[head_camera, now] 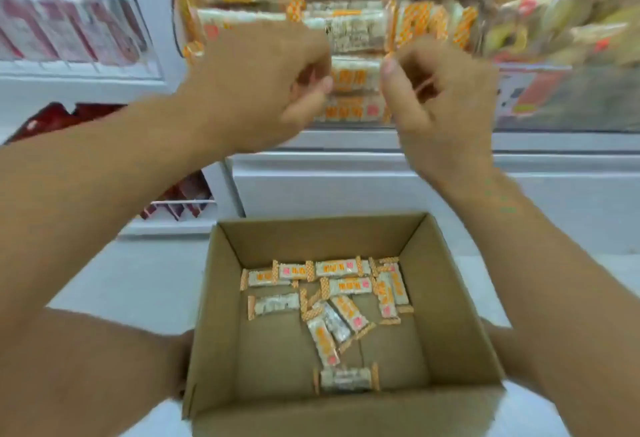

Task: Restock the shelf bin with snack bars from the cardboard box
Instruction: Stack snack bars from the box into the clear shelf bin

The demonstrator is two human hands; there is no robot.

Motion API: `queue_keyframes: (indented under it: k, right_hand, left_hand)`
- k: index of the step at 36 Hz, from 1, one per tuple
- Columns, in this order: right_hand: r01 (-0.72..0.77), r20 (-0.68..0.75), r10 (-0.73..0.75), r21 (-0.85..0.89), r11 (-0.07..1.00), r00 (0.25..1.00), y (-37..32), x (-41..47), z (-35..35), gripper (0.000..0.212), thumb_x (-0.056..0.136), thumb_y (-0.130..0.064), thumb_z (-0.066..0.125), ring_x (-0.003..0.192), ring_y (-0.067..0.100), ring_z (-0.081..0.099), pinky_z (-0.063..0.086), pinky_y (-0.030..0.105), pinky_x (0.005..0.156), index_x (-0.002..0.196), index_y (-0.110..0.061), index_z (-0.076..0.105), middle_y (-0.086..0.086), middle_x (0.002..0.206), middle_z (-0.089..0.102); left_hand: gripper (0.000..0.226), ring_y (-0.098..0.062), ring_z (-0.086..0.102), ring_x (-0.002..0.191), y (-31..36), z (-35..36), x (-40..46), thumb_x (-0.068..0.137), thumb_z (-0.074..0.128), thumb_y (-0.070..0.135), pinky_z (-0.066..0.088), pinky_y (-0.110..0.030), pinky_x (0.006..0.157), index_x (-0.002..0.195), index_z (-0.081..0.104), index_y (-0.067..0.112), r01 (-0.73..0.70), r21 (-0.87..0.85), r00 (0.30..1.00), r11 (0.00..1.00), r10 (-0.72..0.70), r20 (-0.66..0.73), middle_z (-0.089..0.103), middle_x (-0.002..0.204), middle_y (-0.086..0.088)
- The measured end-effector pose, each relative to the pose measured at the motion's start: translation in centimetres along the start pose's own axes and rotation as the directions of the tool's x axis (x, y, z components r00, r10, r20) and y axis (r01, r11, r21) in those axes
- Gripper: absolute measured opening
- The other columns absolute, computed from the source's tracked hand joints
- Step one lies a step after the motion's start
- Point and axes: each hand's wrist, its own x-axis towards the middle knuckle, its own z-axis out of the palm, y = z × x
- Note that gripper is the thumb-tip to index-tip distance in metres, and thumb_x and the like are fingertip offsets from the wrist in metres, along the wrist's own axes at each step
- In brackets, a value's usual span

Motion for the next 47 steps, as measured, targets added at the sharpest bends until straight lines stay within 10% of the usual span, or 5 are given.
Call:
queue_keyframes:
  k: [3,9,15,32,47]
  right_hand:
    - [-0.319,0.347,0.298,0.004,0.948,0.889,1.4,-10.8,3.5,0.024,0.093,-0.034,0.061,0.070,0.017,0.059,0.047,0.035,0.066,0.081,-0.014,0.067,-0.002,0.073,0.064]
    - [-0.344,0.770,0.627,-0.623,0.702,-0.115,6.2,-25.8,4.9,0.085,0.081,-0.028,0.083,0.133,0.029,0.049,0.045,0.032,0.104,0.152,-0.015,0.038,0.010,0.151,0.046]
    - [-0.565,0.499,0.844,-0.760,0.320,-0.194,10.0,-29.7,5.5,0.115,0.076,-0.043,0.086,0.142,0.033,0.037,0.039,0.034,0.109,0.156,-0.002,0.013,0.019,0.158,0.028]
    - [-0.789,0.393,0.891,-0.611,0.067,-0.229,12.0,-32.3,13.8,0.060,0.069,-0.064,0.079,0.081,0.023,0.067,0.053,0.035,0.069,0.089,-0.007,0.070,0.005,0.086,0.071]
    - [-0.866,0.405,0.794,-0.410,-0.285,-0.453,10.0,-30.3,17.0,0.087,0.048,-0.031,0.093,0.094,0.031,0.068,0.059,0.047,0.083,0.121,0.001,0.058,0.013,0.106,0.068]
  left_hand:
    - [0.035,-0.029,0.060,0.105,2.2,5.7,-4.3,0.098,0.046,0.044,0.049,-0.039,0.084,0.122,0.057,0.022,-0.011,0.104,0.814,0.995,-0.051,0.579,0.063,0.116,-0.004]
    - [0.058,-0.027,0.055,0.125,4.9,16.6,-17.9,0.094,0.064,0.044,0.045,-0.032,0.101,0.140,0.050,0.011,0.359,0.360,0.032,0.861,-0.397,0.917,0.054,0.140,-0.009]
    - [0.086,-0.030,0.042,0.140,7.1,23.2,-24.7,0.089,0.069,0.050,0.039,-0.036,0.109,0.154,0.028,0.012,0.800,0.358,-0.052,0.481,-0.540,0.840,0.035,0.158,-0.008]
    - [0.061,-0.034,0.042,0.128,7.1,32.4,-25.7,0.092,0.063,0.027,0.042,-0.043,0.100,0.143,0.030,0.020,0.836,0.266,0.098,0.480,-0.607,0.788,0.055,0.135,-0.013]
    - [0.004,-0.017,0.050,0.062,10.4,31.5,-22.3,0.095,0.056,0.016,0.044,-0.030,0.060,0.093,0.059,0.013,0.867,-0.016,-0.188,-0.497,-0.357,0.915,0.055,0.072,-0.004]
